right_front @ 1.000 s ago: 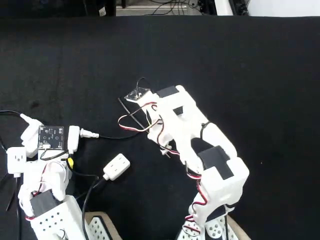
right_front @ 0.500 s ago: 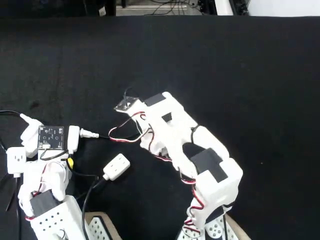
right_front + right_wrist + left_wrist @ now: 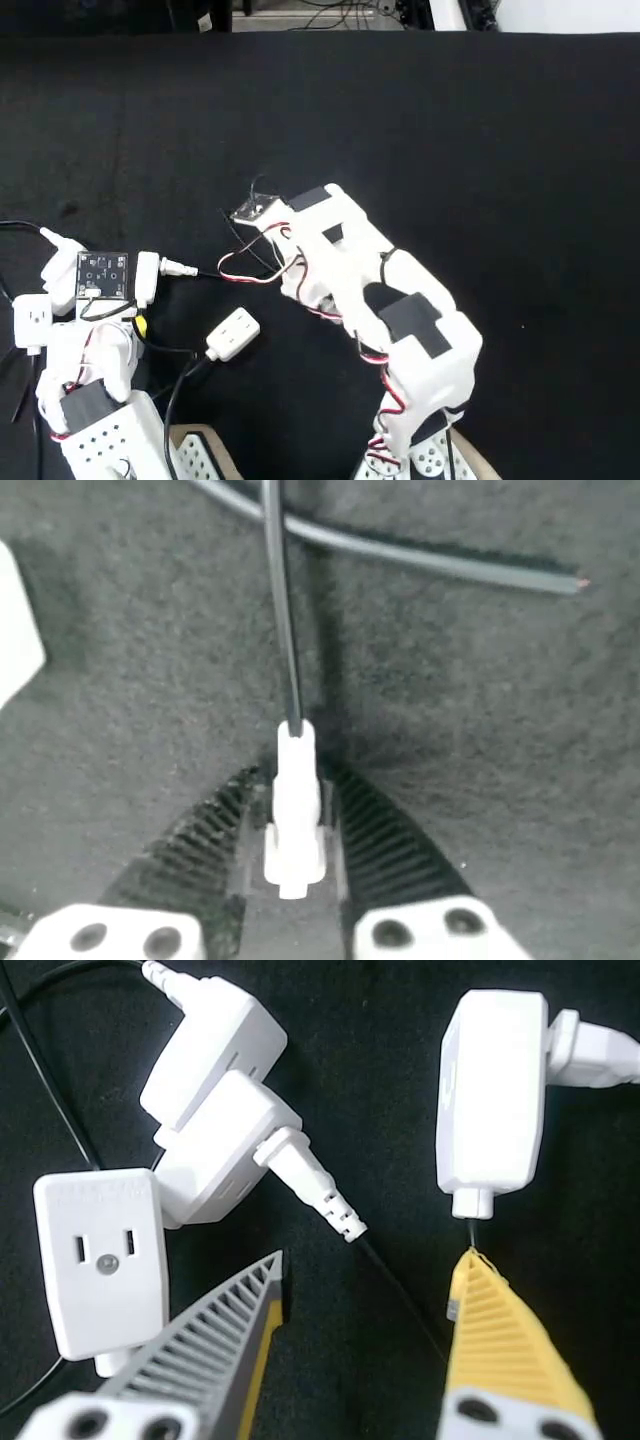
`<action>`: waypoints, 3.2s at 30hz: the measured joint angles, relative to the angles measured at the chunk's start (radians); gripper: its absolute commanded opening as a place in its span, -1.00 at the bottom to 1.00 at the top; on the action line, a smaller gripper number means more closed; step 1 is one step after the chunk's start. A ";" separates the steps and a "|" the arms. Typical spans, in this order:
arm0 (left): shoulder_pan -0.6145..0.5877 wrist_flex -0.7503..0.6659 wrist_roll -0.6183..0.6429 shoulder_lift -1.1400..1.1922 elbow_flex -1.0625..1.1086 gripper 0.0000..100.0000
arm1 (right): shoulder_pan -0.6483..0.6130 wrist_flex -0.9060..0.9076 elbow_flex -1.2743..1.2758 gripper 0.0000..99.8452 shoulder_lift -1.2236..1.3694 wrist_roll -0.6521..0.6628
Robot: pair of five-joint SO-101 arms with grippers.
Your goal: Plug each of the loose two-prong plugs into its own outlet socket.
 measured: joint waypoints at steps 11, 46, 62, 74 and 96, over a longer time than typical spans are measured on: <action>0.000 0.000 0.000 0.000 0.000 -0.47 | -0.003 0.066 -0.040 -0.73 0.002 0.041; 0.000 0.000 0.000 0.000 0.000 -0.47 | -0.094 0.404 -0.361 -0.98 -0.175 0.012; 0.012 -0.183 0.261 -0.003 -0.115 -0.47 | -0.226 -0.305 0.440 -0.98 -1.243 -0.118; 0.480 -0.241 0.592 -0.003 -0.313 -0.47 | -0.270 -0.683 0.729 -0.98 -1.261 -0.170; 0.456 0.101 0.313 -0.011 -0.454 -0.46 | -0.270 -0.591 0.786 -0.98 -1.261 -0.170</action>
